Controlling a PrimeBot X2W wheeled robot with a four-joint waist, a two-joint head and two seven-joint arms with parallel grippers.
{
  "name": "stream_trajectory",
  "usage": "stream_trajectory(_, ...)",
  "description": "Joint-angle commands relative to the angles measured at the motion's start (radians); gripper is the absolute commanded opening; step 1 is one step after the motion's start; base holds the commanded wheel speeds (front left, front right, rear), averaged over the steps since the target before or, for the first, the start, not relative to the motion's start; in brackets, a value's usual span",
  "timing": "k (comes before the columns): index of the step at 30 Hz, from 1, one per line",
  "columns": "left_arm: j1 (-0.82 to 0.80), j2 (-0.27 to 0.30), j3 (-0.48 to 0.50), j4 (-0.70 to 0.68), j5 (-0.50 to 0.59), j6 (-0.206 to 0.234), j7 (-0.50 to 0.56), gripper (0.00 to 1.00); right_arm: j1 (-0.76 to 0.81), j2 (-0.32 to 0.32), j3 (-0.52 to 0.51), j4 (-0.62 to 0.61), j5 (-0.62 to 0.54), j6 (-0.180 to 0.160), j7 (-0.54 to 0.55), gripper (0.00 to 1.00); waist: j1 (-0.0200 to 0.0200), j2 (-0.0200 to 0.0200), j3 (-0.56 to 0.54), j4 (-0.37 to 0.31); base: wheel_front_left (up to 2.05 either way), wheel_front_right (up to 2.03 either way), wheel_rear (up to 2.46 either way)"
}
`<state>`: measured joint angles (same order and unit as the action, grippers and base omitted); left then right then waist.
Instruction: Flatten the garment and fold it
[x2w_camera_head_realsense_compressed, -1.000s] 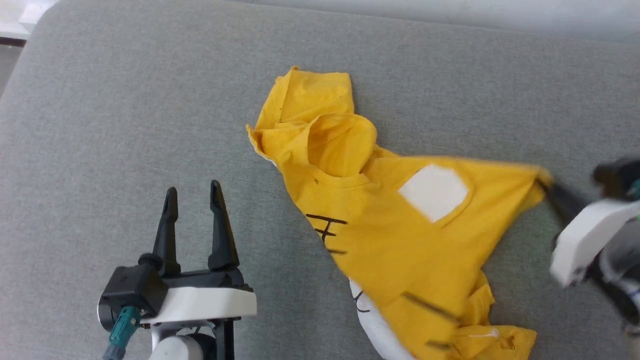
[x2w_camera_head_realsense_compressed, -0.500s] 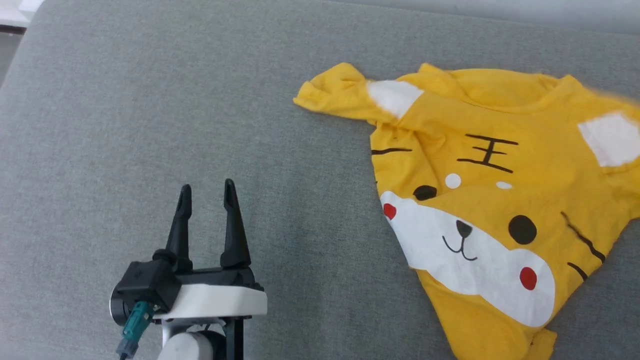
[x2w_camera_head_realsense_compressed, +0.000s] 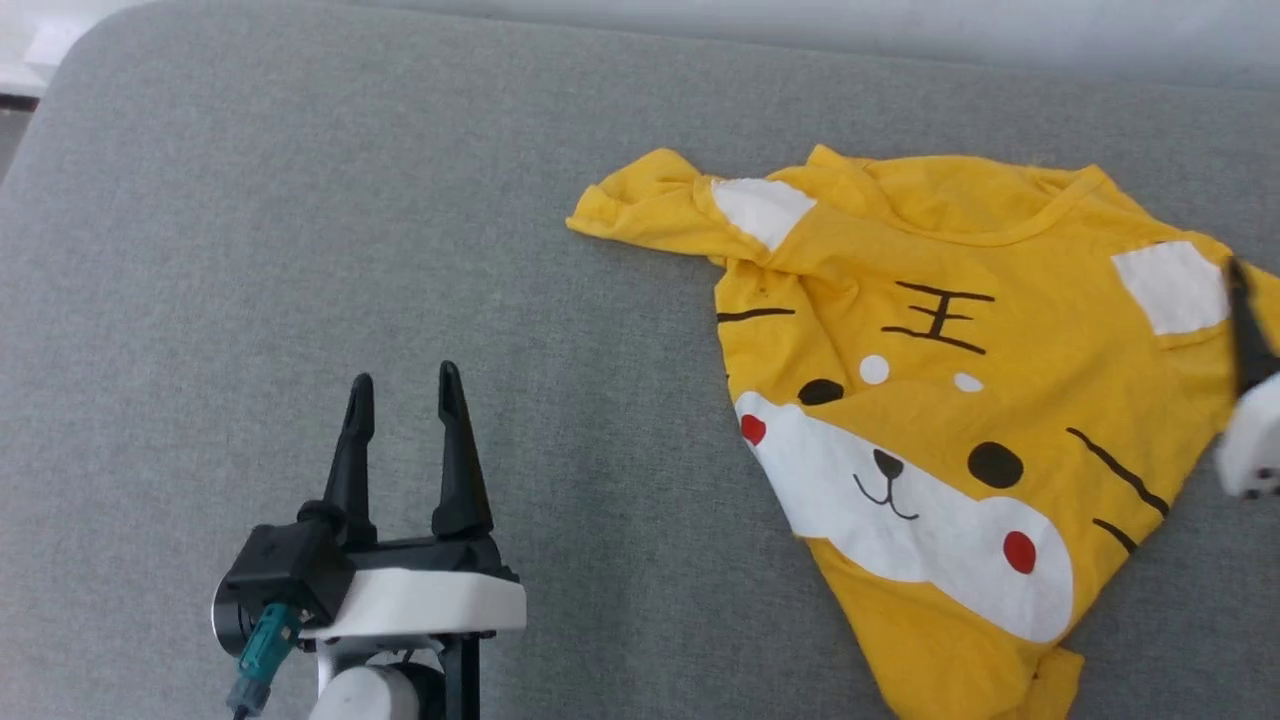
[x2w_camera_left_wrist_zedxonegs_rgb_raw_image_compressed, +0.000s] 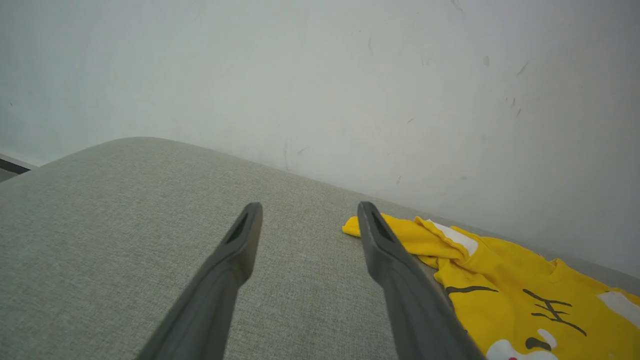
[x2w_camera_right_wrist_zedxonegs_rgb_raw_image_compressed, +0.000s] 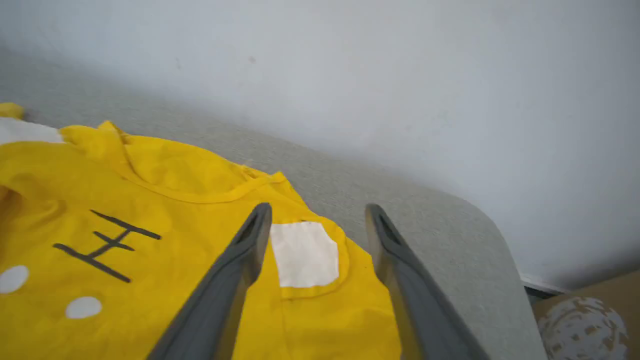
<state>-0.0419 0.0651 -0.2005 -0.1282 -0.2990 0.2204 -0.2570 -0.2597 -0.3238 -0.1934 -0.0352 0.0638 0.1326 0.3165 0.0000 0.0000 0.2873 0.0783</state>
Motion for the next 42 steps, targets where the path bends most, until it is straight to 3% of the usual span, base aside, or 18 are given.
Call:
stream_trajectory(1,0.008,0.002,0.002,0.002,0.002,-0.005,-0.005,1.00,-0.003,0.008,0.011,-0.006,0.013,-0.002,0.000,1.00,0.0000,0.0000,-0.019,-0.017,0.00,0.00,0.00)
stream_trajectory(6,0.010,0.004,0.003,-0.001,-0.004,-0.007,-0.005,1.00,0.024,0.003,0.232,-0.097,0.146,-0.002,0.079,1.00,0.0000,0.0000,-0.034,-0.022,0.00,0.00,0.00)
stream_trajectory(10,0.014,0.005,0.005,-0.010,-0.008,-0.006,-0.005,1.00,0.046,-0.008,0.389,-0.092,0.226,-0.002,0.142,1.00,0.0000,0.0000,-0.029,-0.007,0.00,0.00,0.00)
stream_trajectory(20,0.008,-0.003,-0.001,-0.017,-0.021,-0.004,-0.005,1.00,0.003,-0.063,0.590,0.139,0.293,-0.002,0.273,1.00,0.0000,0.0000,-0.002,0.055,0.00,0.00,0.00)
stream_trajectory(21,0.006,-0.004,-0.003,-0.016,-0.021,-0.004,-0.005,1.00,-0.005,-0.074,0.616,0.159,0.297,-0.002,0.287,0.46,0.0000,0.0000,0.000,0.058,0.00,0.00,0.00)
stream_trajectory(22,0.005,-0.005,-0.004,-0.015,-0.022,-0.004,-0.005,1.00,-0.015,-0.080,0.632,0.174,0.307,-0.002,0.293,0.17,0.0000,0.0000,0.001,0.060,0.00,0.00,0.00)
stream_trajectory(23,0.004,-0.006,-0.004,-0.013,-0.022,-0.004,-0.005,1.00,-0.025,-0.080,0.631,0.184,0.318,-0.002,0.289,0.00,0.0000,0.0000,0.002,0.062,0.00,0.00,0.00)
stream_trajectory(27,-0.003,-0.008,0.000,-0.011,-0.022,-0.001,-0.005,1.00,-0.070,-0.075,0.609,0.154,0.365,-0.002,0.257,0.00,0.0000,0.0000,0.001,0.053,0.00,0.00,0.00)
stream_trajectory(31,-0.006,-0.009,0.005,-0.010,-0.015,-0.004,-0.005,1.00,-0.085,-0.085,0.628,0.004,0.538,-0.002,0.298,0.00,0.0000,0.0000,-0.005,0.027,0.00,0.00,0.00)
stream_trajectory(34,-0.008,-0.009,0.008,-0.010,-0.012,-0.007,-0.005,1.00,-0.063,-0.171,0.691,-0.164,0.694,-0.002,0.394,0.00,0.0000,0.0000,-0.008,0.003,0.00,0.00,0.00)
stream_trajectory(37,-0.006,-0.010,0.003,-0.008,-0.011,-0.009,-0.005,1.00,0.021,-0.256,0.661,-0.259,0.805,-0.002,0.506,0.00,0.0000,0.0000,-0.007,-0.018,0.00,0.00,0.00)
stream_trajectory(42,-0.003,-0.012,-0.006,0.002,-0.016,-0.012,-0.005,1.00,0.253,-0.377,0.563,-0.312,0.905,-0.002,0.723,0.00,0.0000,0.0000,-0.004,-0.039,0.00,0.00,0.00)
